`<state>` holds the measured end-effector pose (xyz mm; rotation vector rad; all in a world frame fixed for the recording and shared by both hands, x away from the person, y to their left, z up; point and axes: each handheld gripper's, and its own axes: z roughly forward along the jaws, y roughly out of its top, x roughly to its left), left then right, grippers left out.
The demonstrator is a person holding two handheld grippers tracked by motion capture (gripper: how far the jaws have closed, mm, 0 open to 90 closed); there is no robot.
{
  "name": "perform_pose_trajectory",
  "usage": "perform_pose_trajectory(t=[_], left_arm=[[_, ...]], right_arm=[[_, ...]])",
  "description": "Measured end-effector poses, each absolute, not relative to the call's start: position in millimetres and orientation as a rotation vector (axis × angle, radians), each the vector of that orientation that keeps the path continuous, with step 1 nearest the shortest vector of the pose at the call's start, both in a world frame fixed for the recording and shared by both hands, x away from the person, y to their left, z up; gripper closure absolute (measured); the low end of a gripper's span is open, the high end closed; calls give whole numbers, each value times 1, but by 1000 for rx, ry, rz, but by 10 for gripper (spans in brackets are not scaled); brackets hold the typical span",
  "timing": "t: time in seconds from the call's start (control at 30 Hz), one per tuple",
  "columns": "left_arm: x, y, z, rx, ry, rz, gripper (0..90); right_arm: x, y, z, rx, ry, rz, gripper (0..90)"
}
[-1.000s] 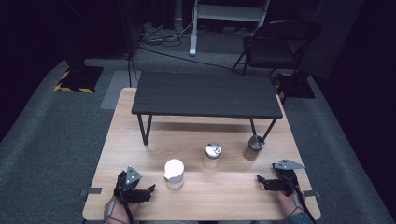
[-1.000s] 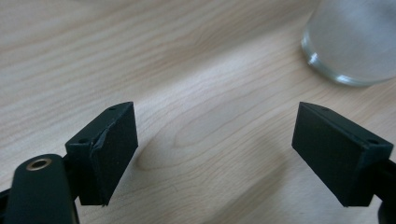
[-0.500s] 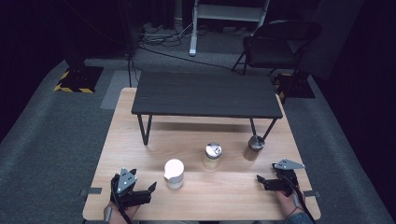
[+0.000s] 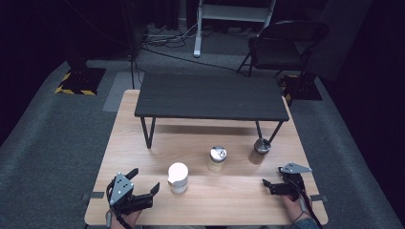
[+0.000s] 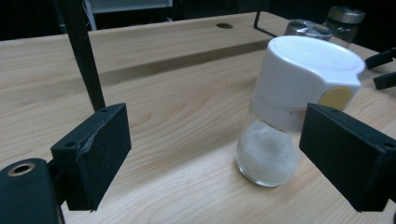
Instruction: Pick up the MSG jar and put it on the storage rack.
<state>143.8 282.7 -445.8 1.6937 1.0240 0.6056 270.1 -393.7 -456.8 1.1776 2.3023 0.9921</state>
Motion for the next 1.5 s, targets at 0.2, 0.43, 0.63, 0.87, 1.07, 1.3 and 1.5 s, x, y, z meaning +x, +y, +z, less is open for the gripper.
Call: perform_pose_trajectory(t=[0.2,0.43,0.63,0.87,1.07,1.3,1.5], left_arm=[[138,285,-450,1647,992,606,83],[144,282,-451,1613,973,556,88],[152,273,-448,1621,922,534,88],[164,261,-447,1638,865,504,89],[174,252,-447,1657,834,487,89],[179,240,-451,1707,863,495,71],[190,237,-455,1776,905,455,78]], right_arm=[[270,-394,-457,1178,2302,992,78],[270,-394,-457,1177,2302,992,78],[269,-392,-457,1184,2297,988,76],[268,-391,-457,1191,2289,984,74],[268,-390,-457,1196,2286,982,74],[268,-390,-457,1196,2286,982,74],[267,-390,-457,1197,2285,982,74]])
